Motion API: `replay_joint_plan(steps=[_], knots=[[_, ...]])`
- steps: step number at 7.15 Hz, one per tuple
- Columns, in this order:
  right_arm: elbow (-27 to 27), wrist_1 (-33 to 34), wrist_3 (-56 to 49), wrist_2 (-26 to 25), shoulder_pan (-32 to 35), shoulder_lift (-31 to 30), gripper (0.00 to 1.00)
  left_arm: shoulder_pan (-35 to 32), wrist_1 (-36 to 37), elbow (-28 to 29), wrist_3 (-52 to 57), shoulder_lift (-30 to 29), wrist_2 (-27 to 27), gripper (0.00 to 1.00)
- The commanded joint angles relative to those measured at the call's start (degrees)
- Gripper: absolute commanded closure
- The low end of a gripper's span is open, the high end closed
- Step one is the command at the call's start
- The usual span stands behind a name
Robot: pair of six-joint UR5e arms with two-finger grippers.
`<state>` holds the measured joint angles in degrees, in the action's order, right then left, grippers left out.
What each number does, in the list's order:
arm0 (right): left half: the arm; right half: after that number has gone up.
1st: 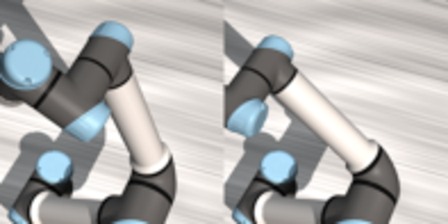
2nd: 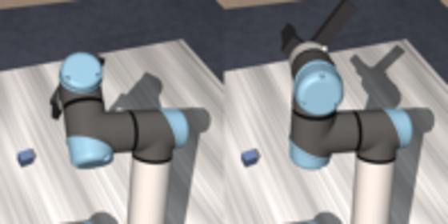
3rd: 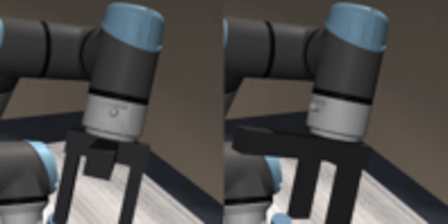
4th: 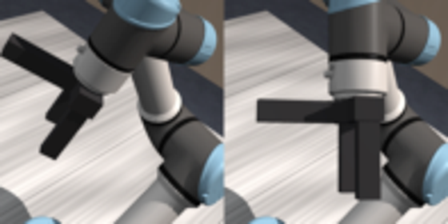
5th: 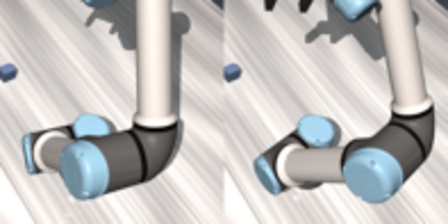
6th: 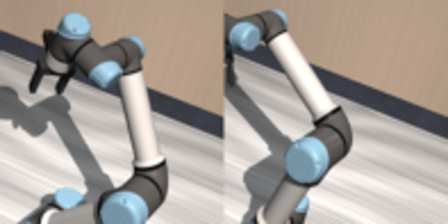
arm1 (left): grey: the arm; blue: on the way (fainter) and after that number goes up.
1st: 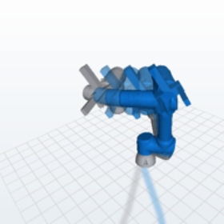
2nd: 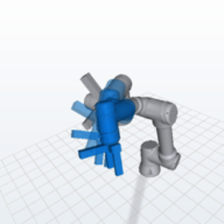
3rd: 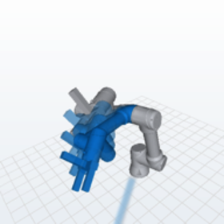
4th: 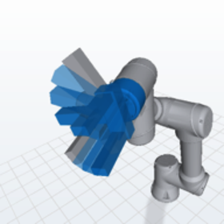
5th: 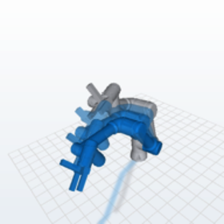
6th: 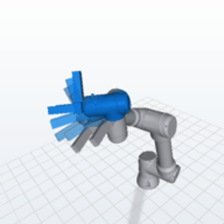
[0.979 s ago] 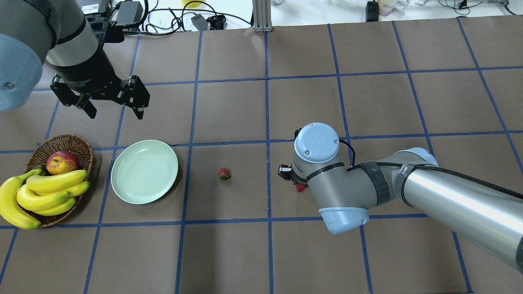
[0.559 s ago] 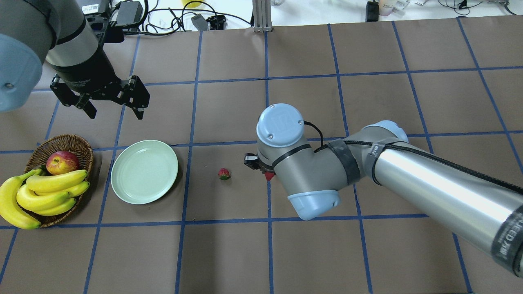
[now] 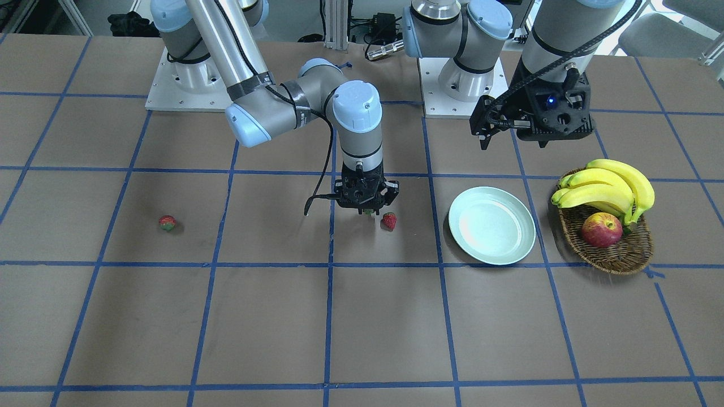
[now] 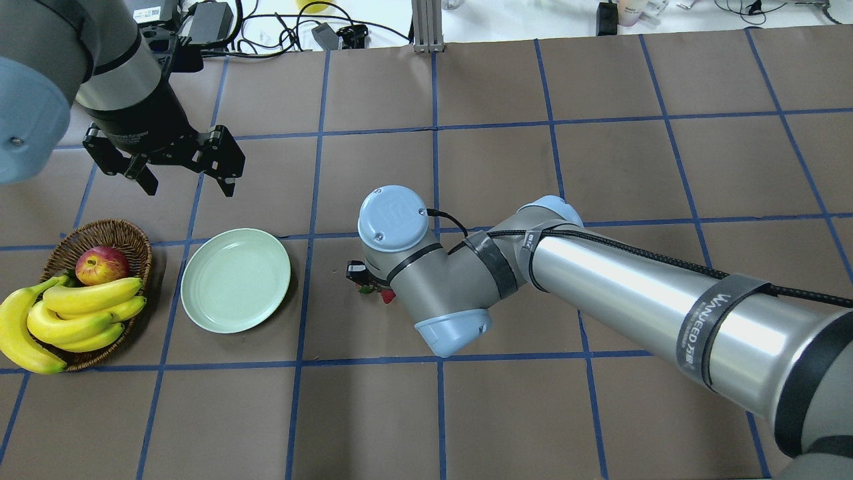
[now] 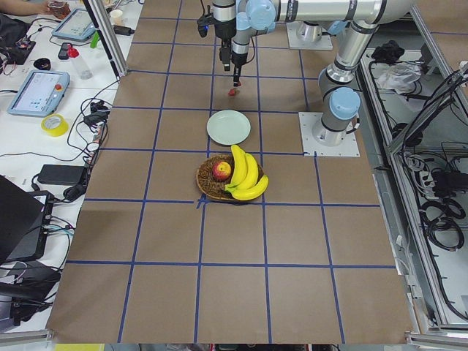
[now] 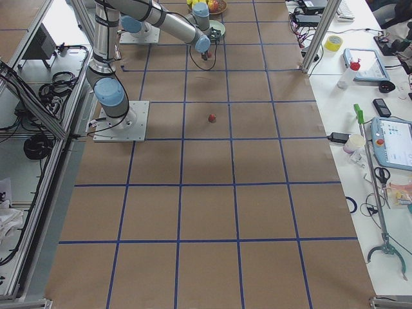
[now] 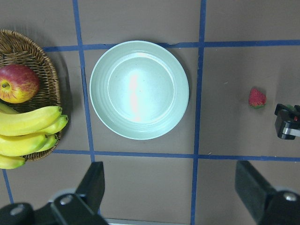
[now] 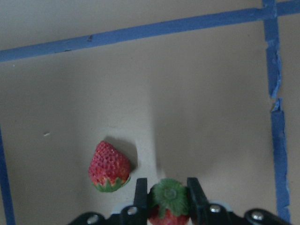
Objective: Collect all strawberries into plate
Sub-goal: 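Carry it beside the first strawberry and open the right gripper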
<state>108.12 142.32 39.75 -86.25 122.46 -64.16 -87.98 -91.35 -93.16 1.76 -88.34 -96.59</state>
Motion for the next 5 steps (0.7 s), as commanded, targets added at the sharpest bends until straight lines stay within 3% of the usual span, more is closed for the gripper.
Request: replay_joint_plan(steps=[1,2,3,4,5], knots=[[0.42,0.15,0.5,-0.15,-0.03,0.18,0.17,0.0,0.03,-0.01,0.0,0.01,0.0,0.0],[-0.27,0.15,0.33,-0.41,-0.2,-0.52,0.06,0.0,0.03,-0.01,0.0,0.01,0.0,0.0],[-0.54,0.06,-1.24,-0.67,-1.42,-2.96,0.02,0.0,0.03,-0.01,0.0,0.01,0.0,0.0],[0.06,-0.99,-4.82,-1.2,-5.09,-6.12,0.0,0.0,0.03,-0.01,0.0,0.01,0.0,0.0],[0.16,-7.52,-9.99,-0.77,-11.04,-9.37,0.0,0.0,0.03,-0.01,0.0,0.01,0.0,0.0]])
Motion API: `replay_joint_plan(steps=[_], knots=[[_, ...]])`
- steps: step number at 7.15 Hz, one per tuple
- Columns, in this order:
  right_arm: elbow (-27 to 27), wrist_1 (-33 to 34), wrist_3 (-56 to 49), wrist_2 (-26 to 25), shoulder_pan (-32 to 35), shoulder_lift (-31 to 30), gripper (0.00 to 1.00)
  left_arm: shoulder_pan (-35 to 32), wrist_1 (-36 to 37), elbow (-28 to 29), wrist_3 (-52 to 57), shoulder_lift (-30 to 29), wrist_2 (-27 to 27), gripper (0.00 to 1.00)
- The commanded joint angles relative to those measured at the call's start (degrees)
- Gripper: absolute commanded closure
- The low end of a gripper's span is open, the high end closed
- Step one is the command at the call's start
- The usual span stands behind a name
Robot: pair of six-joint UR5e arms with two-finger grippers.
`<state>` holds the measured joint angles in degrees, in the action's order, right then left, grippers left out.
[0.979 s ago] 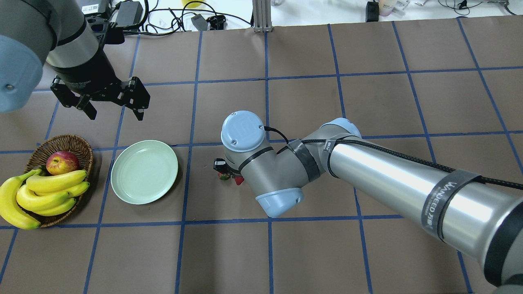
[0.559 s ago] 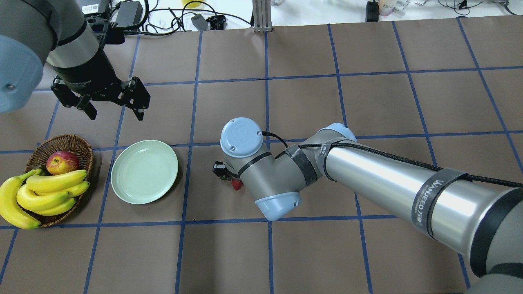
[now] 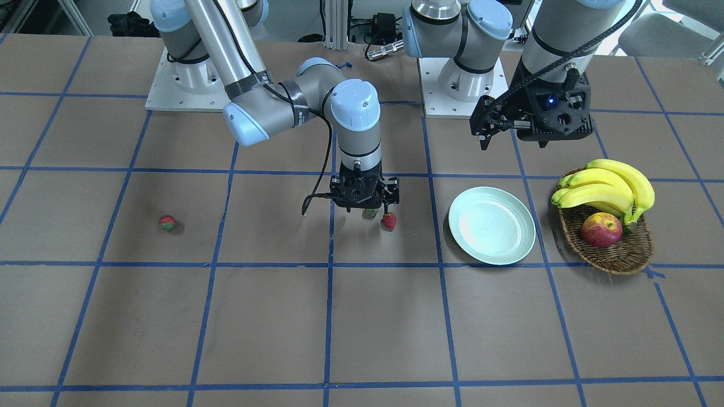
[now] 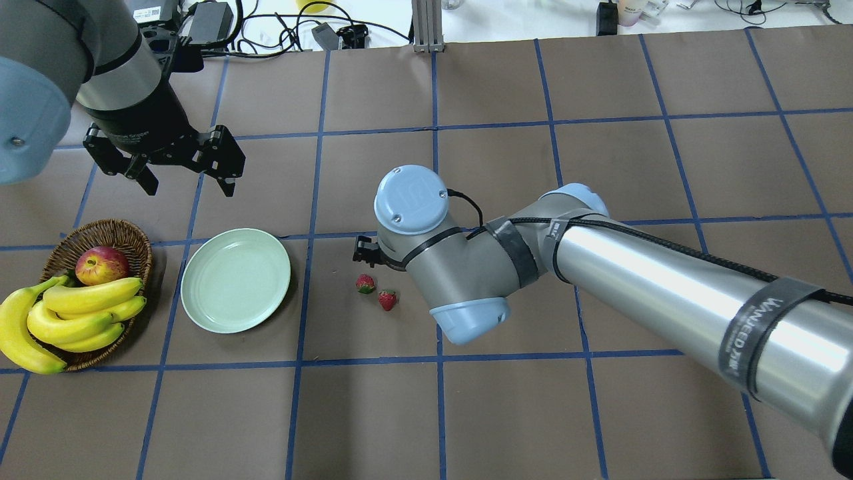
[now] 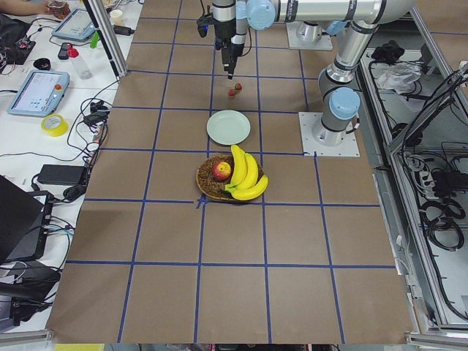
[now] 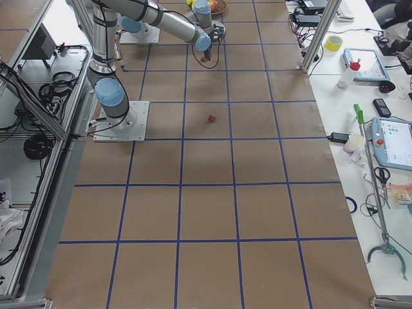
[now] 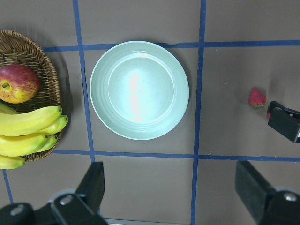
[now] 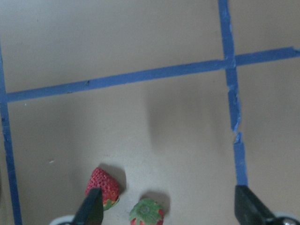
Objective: Collect all strawberries into plate
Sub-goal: 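Reach the right gripper to the lone strawberry and grasp it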
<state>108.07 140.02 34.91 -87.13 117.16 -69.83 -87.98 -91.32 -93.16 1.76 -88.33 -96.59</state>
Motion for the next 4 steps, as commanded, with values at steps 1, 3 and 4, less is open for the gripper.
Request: replay_joint_plan(steps=[1,3,4], knots=[[0.21,-10.33,-15.03,0.04,-11.46,-5.64,0.0,0.0,0.0,0.0,0.0,0.0,0.0,0.0],[0.21,-17.03,-23.7,-0.66,-23.24,-8.55,0.0,0.0,0.0,0.0,0.0,0.0,0.09,0.0],[0.65,-20.54,-30.62,-4.76,-28.87,-8.74,0.0,0.0,0.0,-0.17,0.0,0.0,0.09,0.0]])
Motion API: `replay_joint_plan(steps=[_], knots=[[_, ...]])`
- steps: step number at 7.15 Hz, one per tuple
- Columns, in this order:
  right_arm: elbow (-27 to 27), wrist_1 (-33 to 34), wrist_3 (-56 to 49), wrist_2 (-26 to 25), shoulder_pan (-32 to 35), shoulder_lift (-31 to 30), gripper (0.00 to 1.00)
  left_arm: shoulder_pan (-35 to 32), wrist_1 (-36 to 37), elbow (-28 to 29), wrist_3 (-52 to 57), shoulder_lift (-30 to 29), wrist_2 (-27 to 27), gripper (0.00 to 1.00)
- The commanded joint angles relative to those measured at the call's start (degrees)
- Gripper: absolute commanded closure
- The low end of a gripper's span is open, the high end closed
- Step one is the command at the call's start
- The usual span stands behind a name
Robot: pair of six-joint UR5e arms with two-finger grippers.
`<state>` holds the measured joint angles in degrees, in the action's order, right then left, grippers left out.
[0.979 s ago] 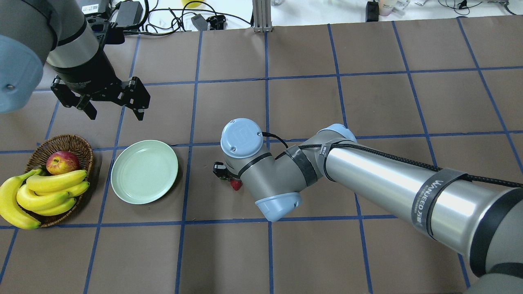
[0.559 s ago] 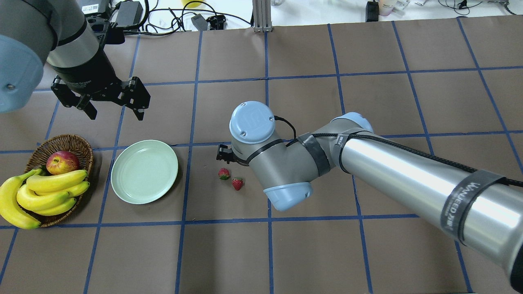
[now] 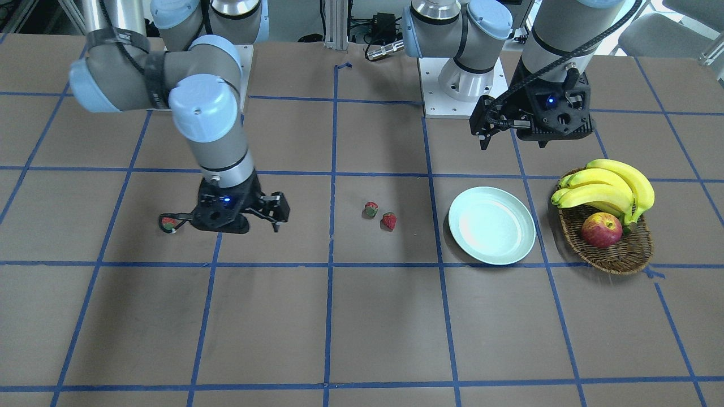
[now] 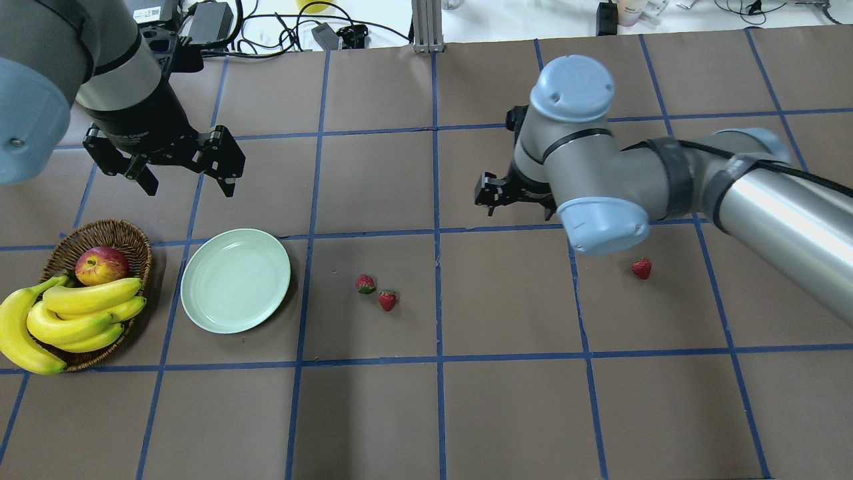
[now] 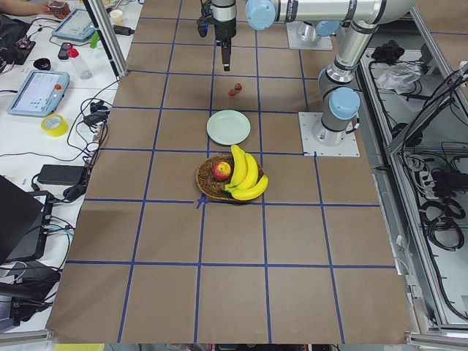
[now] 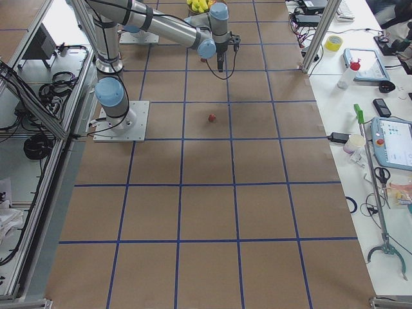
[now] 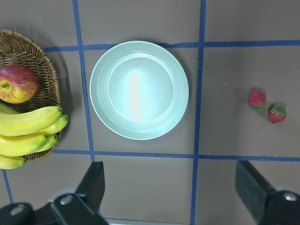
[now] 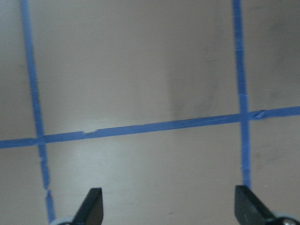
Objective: Collect all strawberries into plate
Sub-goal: 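Reach the right gripper to the lone strawberry and grasp it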
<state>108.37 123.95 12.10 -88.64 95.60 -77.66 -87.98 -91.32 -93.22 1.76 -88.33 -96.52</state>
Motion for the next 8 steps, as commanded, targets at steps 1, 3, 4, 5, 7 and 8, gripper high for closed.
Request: replay_joint_plan(steps=[1,3,4,5,7,8], knots=[[1.3,-4.86,-16.23,-4.08,-12.41,-0.91,0.0,-0.09,0.0,-0.46,0.0,0.09,-0.08,0.0],[7.77,-3.47,-26.49,-2.17,-19.47,-0.91,0.06,0.0,0.09,-0.47,0.0,0.09,-0.08,0.0],[11.82,3.68,-26.69,-1.8,-19.66,-0.91,0.09,0.0,0.09,-0.56,0.0,0.09,-0.08,0.0],[14.56,6.97,-26.69,-1.8,-19.75,-0.74,0.09,0.0,0.09,-0.56,0.0,0.09,-0.08,0.0],[15.46,8.32,-28.97,-1.89,-20.1,-0.38,0.09,0.0,0.09,-0.56,0.0,0.09,-0.08,0.0],[16.07,8.58,-29.06,-2.15,-20.1,-0.38,0.1,0.0,0.0,-0.56,0.0,0.09,-0.08,0.0]])
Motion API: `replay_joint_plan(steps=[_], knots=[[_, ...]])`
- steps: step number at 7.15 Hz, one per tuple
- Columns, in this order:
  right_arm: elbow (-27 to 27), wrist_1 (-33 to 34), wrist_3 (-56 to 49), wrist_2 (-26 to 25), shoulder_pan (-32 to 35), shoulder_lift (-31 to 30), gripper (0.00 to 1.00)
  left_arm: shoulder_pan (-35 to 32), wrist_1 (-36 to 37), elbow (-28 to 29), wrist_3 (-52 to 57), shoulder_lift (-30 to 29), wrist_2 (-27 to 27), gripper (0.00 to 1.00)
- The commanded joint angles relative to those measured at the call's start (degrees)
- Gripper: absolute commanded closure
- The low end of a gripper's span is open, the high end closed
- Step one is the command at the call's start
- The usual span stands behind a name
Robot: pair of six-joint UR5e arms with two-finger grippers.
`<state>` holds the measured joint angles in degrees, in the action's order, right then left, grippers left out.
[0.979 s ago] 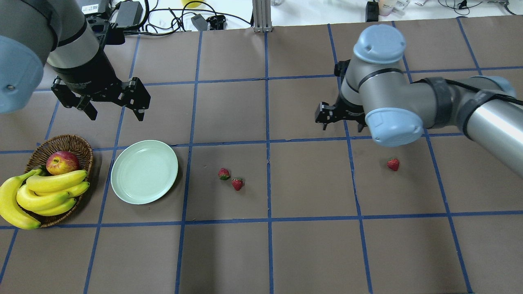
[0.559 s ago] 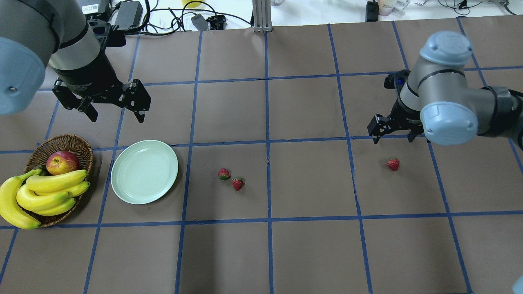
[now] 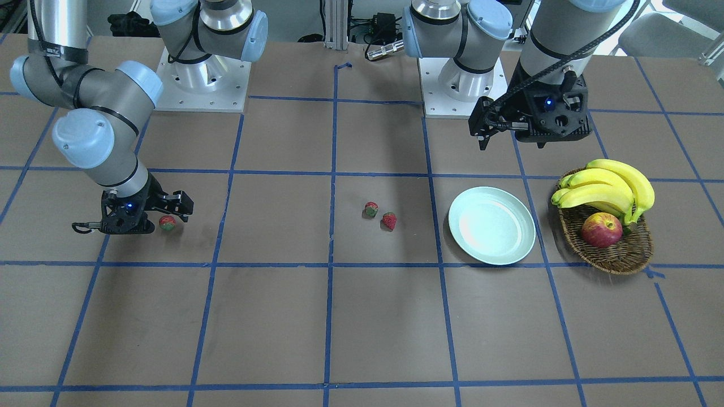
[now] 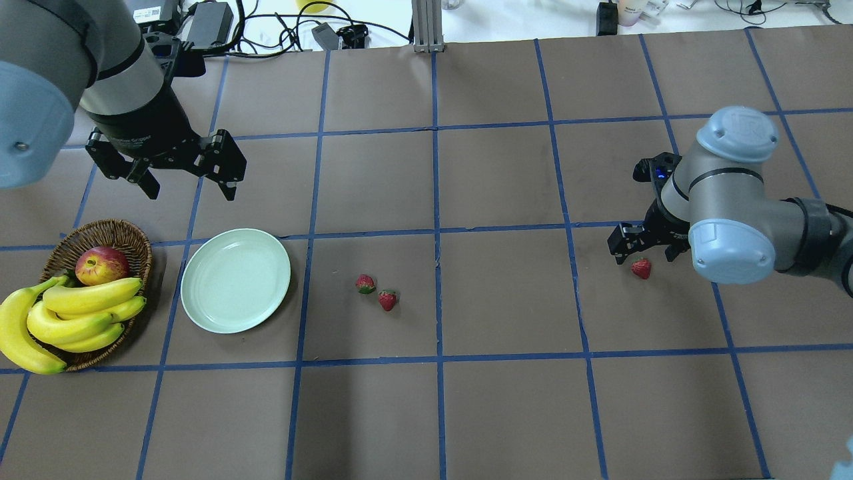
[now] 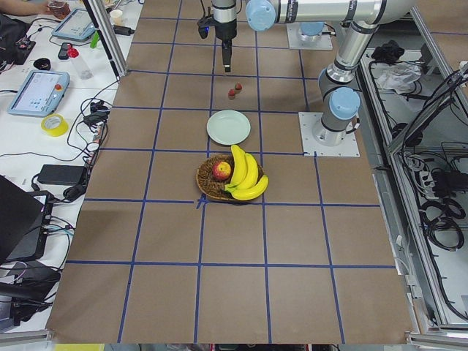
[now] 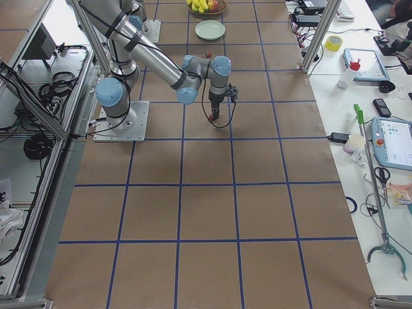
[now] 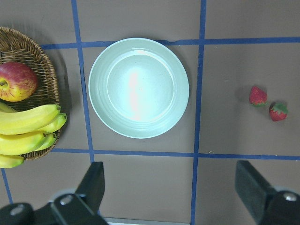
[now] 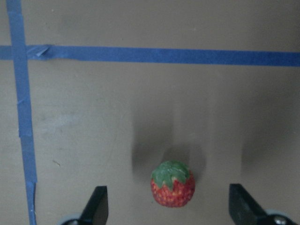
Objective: Collect all strawberries into plate
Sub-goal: 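Reach the right gripper to the lone strawberry and grasp it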
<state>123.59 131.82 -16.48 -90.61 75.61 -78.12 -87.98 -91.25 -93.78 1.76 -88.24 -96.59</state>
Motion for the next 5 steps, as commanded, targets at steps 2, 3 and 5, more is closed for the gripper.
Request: replay_joint_plan(steps=[2,3,5], knots=[[2.88,4.13,-0.48,-0.54,-0.11,1.03,0.13,0.0,-0.07,0.0,0.0,0.0,0.0,0.0],[3.41,5.02,-0.48,-0.62,-0.11,1.03,0.17,0.0,-0.07,-0.09,0.0,0.0,0.0,0.0],[3.41,5.03,-0.48,-0.45,-0.19,1.03,0.66,0.0,-0.07,-0.09,0.0,0.0,-0.61,0.0]])
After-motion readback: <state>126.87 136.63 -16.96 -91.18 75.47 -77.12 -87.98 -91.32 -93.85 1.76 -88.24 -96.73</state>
